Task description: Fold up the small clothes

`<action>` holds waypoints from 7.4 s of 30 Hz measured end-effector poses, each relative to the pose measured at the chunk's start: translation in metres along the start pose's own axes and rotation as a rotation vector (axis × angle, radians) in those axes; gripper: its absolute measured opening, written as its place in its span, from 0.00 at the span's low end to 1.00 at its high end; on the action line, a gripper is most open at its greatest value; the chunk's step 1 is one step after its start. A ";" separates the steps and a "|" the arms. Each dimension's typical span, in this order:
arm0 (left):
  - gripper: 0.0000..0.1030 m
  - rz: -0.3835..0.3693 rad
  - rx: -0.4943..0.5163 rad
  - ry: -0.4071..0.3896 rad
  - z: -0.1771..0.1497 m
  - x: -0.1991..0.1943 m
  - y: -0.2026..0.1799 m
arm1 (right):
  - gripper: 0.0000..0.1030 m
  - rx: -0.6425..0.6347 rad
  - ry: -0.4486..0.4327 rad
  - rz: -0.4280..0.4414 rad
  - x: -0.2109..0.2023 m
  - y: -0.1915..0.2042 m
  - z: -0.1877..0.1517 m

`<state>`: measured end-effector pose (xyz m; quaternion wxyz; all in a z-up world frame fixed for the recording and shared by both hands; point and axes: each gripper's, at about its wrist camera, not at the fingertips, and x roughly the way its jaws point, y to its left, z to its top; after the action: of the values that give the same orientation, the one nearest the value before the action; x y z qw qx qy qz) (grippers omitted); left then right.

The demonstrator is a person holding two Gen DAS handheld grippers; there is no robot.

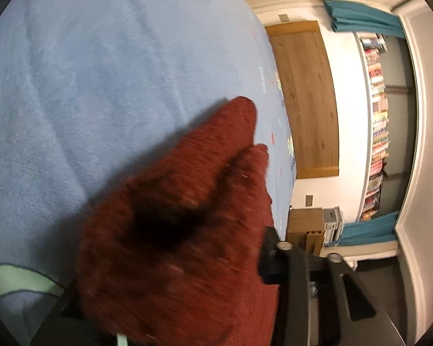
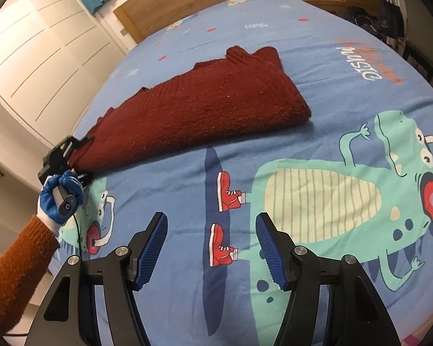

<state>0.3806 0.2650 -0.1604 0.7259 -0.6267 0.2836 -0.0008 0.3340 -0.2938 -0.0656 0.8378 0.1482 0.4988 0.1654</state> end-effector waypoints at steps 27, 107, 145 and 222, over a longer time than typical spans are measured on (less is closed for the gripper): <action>0.16 0.010 0.109 0.043 -0.045 0.018 -0.115 | 0.63 0.102 -0.142 0.055 -0.047 -0.046 -0.008; 0.52 0.189 1.438 0.568 -0.276 0.084 -0.151 | 0.63 -0.075 -0.107 -0.061 0.051 -0.031 0.116; 0.54 0.201 1.478 0.435 -0.289 0.092 -0.141 | 0.64 -0.126 -0.092 -0.083 0.082 -0.061 0.128; 0.87 0.216 1.042 0.444 -0.190 0.045 -0.152 | 0.78 0.085 0.018 -0.123 0.035 -0.082 0.144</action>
<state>0.3937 0.0435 -0.0503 0.8578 -0.1387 0.4537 -0.1979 0.4879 -0.3650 -0.0613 0.8349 0.1510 0.5209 0.0936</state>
